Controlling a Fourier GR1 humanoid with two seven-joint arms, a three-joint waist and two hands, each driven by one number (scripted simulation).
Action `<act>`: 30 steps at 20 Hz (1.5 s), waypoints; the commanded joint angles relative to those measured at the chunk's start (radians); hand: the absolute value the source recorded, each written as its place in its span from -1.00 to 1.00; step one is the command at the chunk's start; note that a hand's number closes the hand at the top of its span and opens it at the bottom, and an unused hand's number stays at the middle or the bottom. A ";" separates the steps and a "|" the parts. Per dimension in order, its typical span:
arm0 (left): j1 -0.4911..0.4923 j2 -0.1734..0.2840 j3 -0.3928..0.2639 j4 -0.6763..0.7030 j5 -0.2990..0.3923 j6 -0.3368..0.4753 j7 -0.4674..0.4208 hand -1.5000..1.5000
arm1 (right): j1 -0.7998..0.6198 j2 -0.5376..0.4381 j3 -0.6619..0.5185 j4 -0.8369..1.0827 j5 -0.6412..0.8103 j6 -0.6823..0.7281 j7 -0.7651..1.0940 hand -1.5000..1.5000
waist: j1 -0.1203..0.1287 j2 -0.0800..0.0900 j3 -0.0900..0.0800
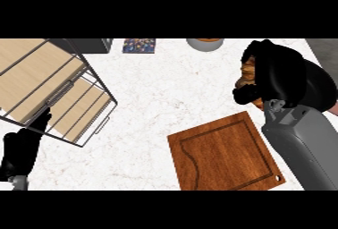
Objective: Pick the croissant from the cutting board and place it in the pot
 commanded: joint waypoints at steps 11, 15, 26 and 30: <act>-0.017 -0.024 0.043 0.037 -0.013 -0.044 -0.030 0.00 | -0.057 -0.097 -0.357 0.131 -0.086 -0.169 -0.277 1.00 | 0.010 0.007 0.000; 0.041 -0.018 0.043 -0.066 -0.030 -0.048 0.010 0.00 | -0.035 -0.124 -0.426 0.220 -0.122 -0.211 -0.393 1.00 | 0.014 0.006 0.001; -0.050 -0.043 0.038 -0.008 -0.063 -0.051 0.017 0.00 | -0.253 -0.216 -0.557 0.896 -0.142 -0.381 -0.794 1.00 | 0.038 0.018 0.001; -0.038 -0.070 0.008 -0.034 -0.075 -0.047 0.021 0.00 | -0.352 -0.253 -0.554 1.095 -0.086 -0.416 -0.834 1.00 | 0.066 0.027 0.002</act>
